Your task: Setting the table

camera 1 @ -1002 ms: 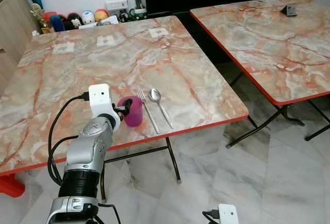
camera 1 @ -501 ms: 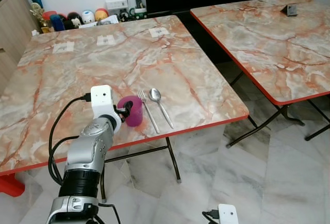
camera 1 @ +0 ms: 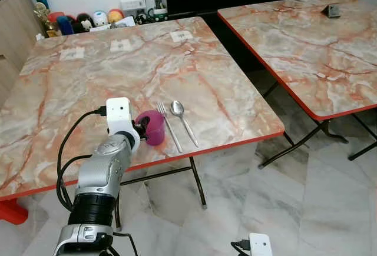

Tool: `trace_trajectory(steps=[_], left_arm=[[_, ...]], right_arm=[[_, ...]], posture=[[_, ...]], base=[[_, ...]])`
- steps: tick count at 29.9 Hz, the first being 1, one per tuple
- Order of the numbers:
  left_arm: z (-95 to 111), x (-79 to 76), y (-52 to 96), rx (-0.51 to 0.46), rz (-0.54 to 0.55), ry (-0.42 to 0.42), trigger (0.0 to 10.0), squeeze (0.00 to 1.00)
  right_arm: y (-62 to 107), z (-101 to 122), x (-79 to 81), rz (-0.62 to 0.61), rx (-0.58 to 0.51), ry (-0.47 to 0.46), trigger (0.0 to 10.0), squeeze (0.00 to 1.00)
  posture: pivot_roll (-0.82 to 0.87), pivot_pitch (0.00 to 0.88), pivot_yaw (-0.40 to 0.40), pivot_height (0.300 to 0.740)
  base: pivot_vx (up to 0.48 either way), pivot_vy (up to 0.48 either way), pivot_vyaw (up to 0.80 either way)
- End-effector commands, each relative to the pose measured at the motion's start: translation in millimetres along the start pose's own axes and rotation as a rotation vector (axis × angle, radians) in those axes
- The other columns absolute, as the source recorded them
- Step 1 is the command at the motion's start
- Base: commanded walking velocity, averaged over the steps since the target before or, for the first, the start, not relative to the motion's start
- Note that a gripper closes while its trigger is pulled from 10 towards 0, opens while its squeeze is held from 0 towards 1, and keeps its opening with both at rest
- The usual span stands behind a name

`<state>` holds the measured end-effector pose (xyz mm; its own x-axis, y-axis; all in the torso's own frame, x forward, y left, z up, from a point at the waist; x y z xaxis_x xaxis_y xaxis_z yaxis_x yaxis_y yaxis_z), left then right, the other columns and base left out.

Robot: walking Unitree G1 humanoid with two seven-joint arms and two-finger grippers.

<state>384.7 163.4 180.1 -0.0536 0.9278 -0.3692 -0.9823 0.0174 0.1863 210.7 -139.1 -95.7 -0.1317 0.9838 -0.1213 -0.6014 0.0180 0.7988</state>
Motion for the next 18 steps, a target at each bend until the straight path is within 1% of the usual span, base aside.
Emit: trace_trajectory(steps=[1,9,18], left_arm=[[-1.8,4.0,1.4,0.017,0.005,-0.011,0.0,0.00],[0.0,5.6,3.0,0.008,0.004,-0.012,0.0,0.00],[-2.5,1.2,6.7,-0.007,-0.030,-0.003,0.0,0.00]], right_arm=[[1.1,-7.0,3.8,0.012,0.025,0.003,10.0,0.00],[1.1,-7.1,3.5,0.013,0.025,0.006,10.0,0.00],[1.0,-7.0,3.2,0.012,0.025,0.005,10.0,0.00]], posture=[[0.10,0.137,0.024,0.740],[0.10,0.139,0.022,0.740],[0.10,0.138,0.020,0.740]], base=[[0.000,0.000,0.00],[0.000,0.000,0.00],[0.000,0.000,0.00]])
Point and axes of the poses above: a point about 5 cm out from each wrist's last joint towards the gripper, its own y axis pointing back from the gripper into the wrist, its own z axis along the axis of the wrist's last joint, x = y × z, the point moved 2 cm from there along -y, pointing out of the wrist towards the gripper, and after that the axes turned 15 degrees about y, right-handed, at the moved point
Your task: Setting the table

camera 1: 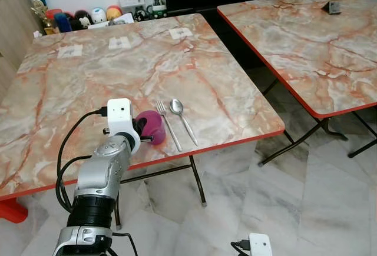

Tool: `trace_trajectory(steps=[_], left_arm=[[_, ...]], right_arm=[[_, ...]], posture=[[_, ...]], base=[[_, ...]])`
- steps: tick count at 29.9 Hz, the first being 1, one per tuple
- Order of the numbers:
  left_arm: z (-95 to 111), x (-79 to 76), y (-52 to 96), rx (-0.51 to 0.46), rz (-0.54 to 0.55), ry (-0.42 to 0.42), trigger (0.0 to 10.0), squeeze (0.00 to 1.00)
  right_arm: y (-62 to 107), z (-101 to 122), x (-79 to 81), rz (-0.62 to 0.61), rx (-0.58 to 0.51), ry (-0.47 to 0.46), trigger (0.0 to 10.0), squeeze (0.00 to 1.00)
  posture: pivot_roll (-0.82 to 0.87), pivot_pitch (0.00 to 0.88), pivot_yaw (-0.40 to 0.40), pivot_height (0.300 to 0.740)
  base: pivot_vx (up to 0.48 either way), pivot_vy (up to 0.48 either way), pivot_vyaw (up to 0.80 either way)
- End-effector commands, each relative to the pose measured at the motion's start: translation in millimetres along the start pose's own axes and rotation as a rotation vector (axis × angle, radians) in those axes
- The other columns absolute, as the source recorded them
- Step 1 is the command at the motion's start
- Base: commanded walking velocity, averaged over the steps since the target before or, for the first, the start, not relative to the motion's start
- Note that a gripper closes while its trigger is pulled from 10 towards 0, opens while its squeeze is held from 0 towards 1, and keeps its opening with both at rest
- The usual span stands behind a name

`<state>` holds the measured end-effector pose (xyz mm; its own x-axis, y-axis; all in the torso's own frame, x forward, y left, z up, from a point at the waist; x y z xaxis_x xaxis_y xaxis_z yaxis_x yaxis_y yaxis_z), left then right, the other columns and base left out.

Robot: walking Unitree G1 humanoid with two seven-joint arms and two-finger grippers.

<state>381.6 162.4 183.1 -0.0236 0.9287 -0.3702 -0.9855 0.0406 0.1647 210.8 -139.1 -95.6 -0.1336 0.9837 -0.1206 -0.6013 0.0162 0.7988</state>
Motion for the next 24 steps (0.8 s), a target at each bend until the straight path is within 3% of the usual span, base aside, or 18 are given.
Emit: trace_trajectory(steps=[1,10,12,13,16,17,24], left_arm=[[-4.7,3.0,3.7,0.005,-0.002,0.001,0.0,0.00],[-11.8,9.5,12.2,0.002,0.005,0.016,0.0,0.00],[-7.9,10.9,15.3,-0.038,-0.004,0.029,0.0,0.00],[3.2,13.7,20.4,-0.129,-0.016,0.043,0.0,0.00],[12.3,17.3,25.7,-0.198,-0.013,0.053,0.0,0.00],[21.3,28.0,34.9,-0.266,0.003,0.059,0.0,0.00],[29.1,48.9,62.5,-0.374,-0.008,0.015,0.0,0.00]], right_arm=[[1.1,-7.2,3.2,0.011,0.025,0.005,10.0,0.00],[1.1,-7.2,3.3,0.012,0.025,0.006,10.0,0.00],[1.1,-7.2,3.4,0.012,0.025,0.006,10.0,0.00],[1.1,-7.2,3.3,0.012,0.025,0.005,10.0,0.00],[1.1,-7.3,3.1,0.011,0.025,0.004,10.0,0.00],[1.1,-7.3,2.8,0.010,0.026,0.004,10.0,0.00],[1.0,-7.5,1.9,0.012,0.026,0.010,10.0,0.00]], posture=[[0.10,0.139,0.021,0.740],[0.11,0.139,0.020,0.740],[0.10,0.138,0.021,0.740],[0.10,0.138,0.022,0.740],[0.10,0.138,0.021,0.740],[0.10,0.138,0.021,0.740],[0.11,0.137,0.018,0.740]], base=[[0.000,0.000,0.00],[0.000,0.000,0.00],[0.000,0.000,0.00],[0.000,0.000,0.00],[0.000,0.000,0.00],[0.000,0.000,0.00],[0.000,0.000,0.00]])
Point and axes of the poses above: a point about 5 cm out from each wrist's last joint towards the gripper, its own y axis pointing back from the gripper into the wrist, its own z axis along the axis of the wrist's last joint, x = y × z, the point moved 2 cm from there along -y, pointing out of the wrist towards the gripper, and after that the axes turned 15 degrees about y, right-handed, at the moved point
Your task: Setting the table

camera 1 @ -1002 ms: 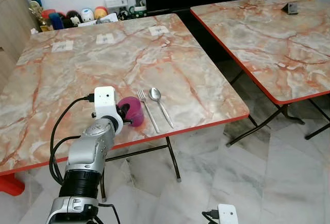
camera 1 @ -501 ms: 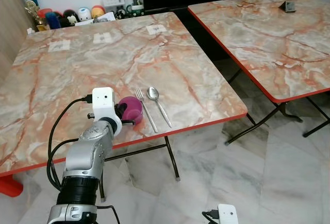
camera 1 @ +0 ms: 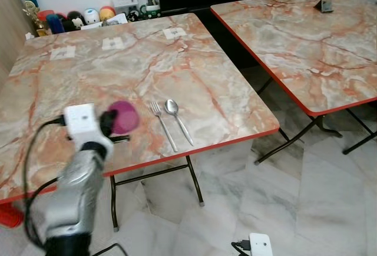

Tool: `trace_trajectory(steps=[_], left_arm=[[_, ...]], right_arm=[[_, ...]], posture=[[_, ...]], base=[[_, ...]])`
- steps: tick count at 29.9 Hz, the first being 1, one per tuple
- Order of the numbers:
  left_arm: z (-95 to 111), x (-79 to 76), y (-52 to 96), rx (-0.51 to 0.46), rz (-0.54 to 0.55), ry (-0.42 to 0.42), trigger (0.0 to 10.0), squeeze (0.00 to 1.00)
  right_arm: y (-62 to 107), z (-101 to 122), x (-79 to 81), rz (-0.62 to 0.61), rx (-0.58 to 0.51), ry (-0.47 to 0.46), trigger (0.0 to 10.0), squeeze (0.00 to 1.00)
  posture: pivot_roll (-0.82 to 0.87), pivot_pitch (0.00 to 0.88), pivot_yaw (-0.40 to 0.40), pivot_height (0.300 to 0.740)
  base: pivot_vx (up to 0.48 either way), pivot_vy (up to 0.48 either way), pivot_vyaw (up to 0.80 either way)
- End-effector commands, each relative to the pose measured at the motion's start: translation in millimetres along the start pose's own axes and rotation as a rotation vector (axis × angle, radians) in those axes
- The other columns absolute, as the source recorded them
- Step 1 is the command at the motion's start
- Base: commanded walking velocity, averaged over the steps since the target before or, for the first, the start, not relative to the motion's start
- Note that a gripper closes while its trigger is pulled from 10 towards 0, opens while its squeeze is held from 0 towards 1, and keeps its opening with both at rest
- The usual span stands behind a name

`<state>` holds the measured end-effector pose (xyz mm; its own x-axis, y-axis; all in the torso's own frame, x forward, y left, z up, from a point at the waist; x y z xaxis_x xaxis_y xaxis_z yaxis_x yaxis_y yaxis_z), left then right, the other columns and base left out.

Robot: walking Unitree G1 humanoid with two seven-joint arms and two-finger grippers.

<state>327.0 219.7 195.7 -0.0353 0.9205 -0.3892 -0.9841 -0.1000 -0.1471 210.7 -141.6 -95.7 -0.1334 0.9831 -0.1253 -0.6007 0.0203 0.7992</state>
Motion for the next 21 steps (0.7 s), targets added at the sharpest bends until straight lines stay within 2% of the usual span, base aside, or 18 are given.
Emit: trace_trajectory(steps=[1,3,4,5,6,7,8,13,14,19,21], left_arm=[[6.7,-1.0,2.1,-0.030,-0.021,-0.002,0.0,0.00],[5.8,6.4,11.8,-0.052,-0.019,-0.043,0.0,0.00],[4.1,12.3,19.1,-0.069,-0.024,-0.100,0.0,0.00],[1.6,15.2,22.4,-0.064,-0.025,-0.105,0.0,0.00],[-3.8,21.9,29.3,-0.055,-0.016,-0.096,1.9,0.00],[-6.7,25.9,35.5,-0.055,-0.015,-0.114,8.7,0.00],[-6.9,26.7,38.0,-0.059,-0.020,-0.124,10.0,0.00],[-5.9,22.9,45.7,-0.069,-0.073,-0.178,10.0,0.00],[-6.1,17.6,48.0,-0.067,-0.120,-0.223,10.0,0.00],[-12.3,12.9,53.3,-0.049,-0.198,-0.327,10.0,0.00],[-13.3,13.0,53.6,-0.047,-0.201,-0.323,10.0,0.00]], right_arm=[[1.1,-7.0,4.3,0.016,0.025,0.007,10.0,0.00],[1.1,-7.4,3.7,0.016,0.025,0.011,10.0,0.00],[1.1,-7.6,3.5,0.017,0.025,0.012,10.0,0.00],[1.1,-7.6,3.5,0.017,0.025,0.013,10.0,0.00],[1.2,-7.7,3.5,0.017,0.025,0.013,10.0,0.00],[1.2,-7.9,3.2,0.016,0.025,0.013,10.0,0.00],[1.2,-8.0,3.0,0.016,0.024,0.014,10.0,0.00],[1.2,-8.3,2.0,0.014,0.024,0.014,10.0,0.00],[1.2,-8.5,1.7,0.013,0.025,0.015,10.0,0.00],[1.3,-8.7,1.1,0.012,0.023,0.013,10.0,0.00],[1.3,-8.8,1.0,0.012,0.023,0.012,10.0,0.00]], posture=[[0.11,0.137,0.018,0.740],[0.11,0.129,0.021,0.740],[0.11,0.129,0.021,0.740],[0.11,0.124,0.022,0.740],[0.11,0.123,0.022,0.740],[0.11,0.122,0.021,0.740],[0.11,0.120,0.019,0.740],[0.11,0.117,0.015,0.740],[0.11,0.114,0.013,0.740],[0.11,0.108,0.014,0.740],[0.11,0.107,0.015,0.740]], base=[[0.000,0.000,0.00],[0.000,0.000,0.00],[0.000,0.000,0.00],[0.000,0.000,0.00],[0.000,0.000,0.00],[0.000,0.000,0.00],[0.000,0.000,0.00],[0.000,0.000,0.00],[0.000,0.000,0.00],[0.000,0.000,0.00],[0.000,0.000,0.00]])
Point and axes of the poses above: a point about 5 cm out from each wrist's last joint towards the gripper, its own y axis pointing back from the gripper into the wrist, its own z axis along the axis of the wrist's last joint, x = y × z, the point moved 2 cm from there along -y, pointing out of the wrist towards the gripper, and after that the axes turned 15 degrees about y, right-handed, at the moved point
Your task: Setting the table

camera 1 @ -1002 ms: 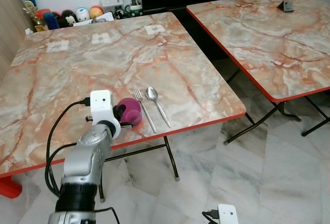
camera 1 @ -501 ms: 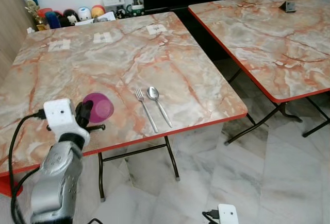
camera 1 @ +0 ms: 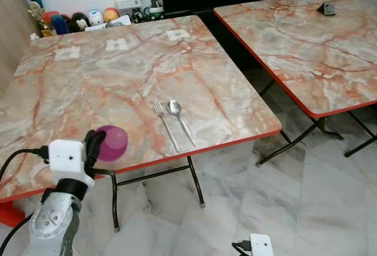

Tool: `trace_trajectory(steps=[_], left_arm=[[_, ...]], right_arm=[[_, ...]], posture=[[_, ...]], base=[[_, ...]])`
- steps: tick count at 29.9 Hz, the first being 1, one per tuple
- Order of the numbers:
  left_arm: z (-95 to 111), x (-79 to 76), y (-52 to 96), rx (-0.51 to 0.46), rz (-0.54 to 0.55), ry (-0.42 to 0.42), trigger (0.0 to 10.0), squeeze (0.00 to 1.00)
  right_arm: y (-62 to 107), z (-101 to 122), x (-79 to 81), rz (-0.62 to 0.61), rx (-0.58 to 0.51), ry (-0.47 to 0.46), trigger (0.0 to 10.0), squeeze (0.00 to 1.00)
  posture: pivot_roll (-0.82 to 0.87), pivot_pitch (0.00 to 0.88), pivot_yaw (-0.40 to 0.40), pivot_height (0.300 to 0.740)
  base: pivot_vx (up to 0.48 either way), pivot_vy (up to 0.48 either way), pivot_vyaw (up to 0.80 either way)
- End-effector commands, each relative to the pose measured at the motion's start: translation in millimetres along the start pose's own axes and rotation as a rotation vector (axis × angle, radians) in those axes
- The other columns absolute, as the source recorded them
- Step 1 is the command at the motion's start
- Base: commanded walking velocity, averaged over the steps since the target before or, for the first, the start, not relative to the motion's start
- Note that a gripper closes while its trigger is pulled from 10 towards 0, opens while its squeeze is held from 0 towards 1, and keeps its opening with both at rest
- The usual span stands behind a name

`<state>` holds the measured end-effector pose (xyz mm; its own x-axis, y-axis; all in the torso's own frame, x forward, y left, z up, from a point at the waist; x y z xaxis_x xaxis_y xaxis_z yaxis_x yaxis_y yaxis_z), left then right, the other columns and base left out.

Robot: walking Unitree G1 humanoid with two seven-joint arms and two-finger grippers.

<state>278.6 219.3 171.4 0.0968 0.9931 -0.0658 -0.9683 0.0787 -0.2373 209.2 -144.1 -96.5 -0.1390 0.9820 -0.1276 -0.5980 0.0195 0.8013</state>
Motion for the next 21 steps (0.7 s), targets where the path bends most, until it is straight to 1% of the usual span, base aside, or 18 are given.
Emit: trace_trajectory(steps=[1,2,5,7,9,11,21], left_arm=[[-1.6,1.4,2.9,-0.001,-0.001,-0.009,10.0,0.00],[-2.6,0.7,2.2,-0.005,0.006,0.006,10.0,0.00],[-3.2,-0.2,1.3,-0.006,0.010,0.018,10.0,0.00],[-5.9,0.2,0.3,-0.001,0.033,0.036,10.0,0.00],[-6.5,0.7,0.3,0.000,0.041,0.042,10.0,0.00],[-7.0,3.1,-0.4,-0.007,0.062,0.065,10.0,0.00],[-10.4,1.6,-2.2,0.010,0.054,0.062,10.0,0.00]], right_arm=[[1.1,-6.7,3.2,0.012,0.018,0.006,10.0,0.00],[1.1,-6.7,3.2,0.012,0.016,0.004,10.0,0.00],[1.2,-6.8,3.4,0.013,0.015,0.005,10.0,0.00],[1.2,-6.7,3.4,0.012,0.014,0.027,10.0,0.00],[1.2,-6.7,3.5,0.012,0.014,0.028,10.0,0.00],[1.4,-7.1,4.5,0.021,0.013,0.029,10.0,0.00],[1.5,-8.3,5.4,0.024,0.018,0.030,10.0,0.00]], posture=[[0.11,0.104,0.015,0.740],[0.10,0.102,0.014,0.740],[0.10,0.101,0.014,0.740],[0.10,0.098,0.015,0.740],[0.10,0.098,0.015,0.740],[0.10,0.096,0.017,0.740],[0.10,0.106,0.019,0.740]], base=[[0.000,0.000,0.00],[0.000,0.000,0.00],[0.000,0.000,0.00],[0.000,0.000,0.00],[0.000,0.000,0.00],[0.000,0.000,0.80],[0.000,0.000,0.80]])
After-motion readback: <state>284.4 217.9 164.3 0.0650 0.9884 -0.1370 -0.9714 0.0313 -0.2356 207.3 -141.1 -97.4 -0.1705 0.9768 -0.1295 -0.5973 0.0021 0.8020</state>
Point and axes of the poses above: a point about 5 cm out from each wrist's last joint towards the gripper, its own y axis pointing back from the gripper into the wrist, its own z axis along the axis of the wrist's last joint, x = y × z, the point moved 2 cm from there along -y, pointing out of the wrist towards the gripper, and after that the axes turned 15 degrees about y, right-handed, at the moved point
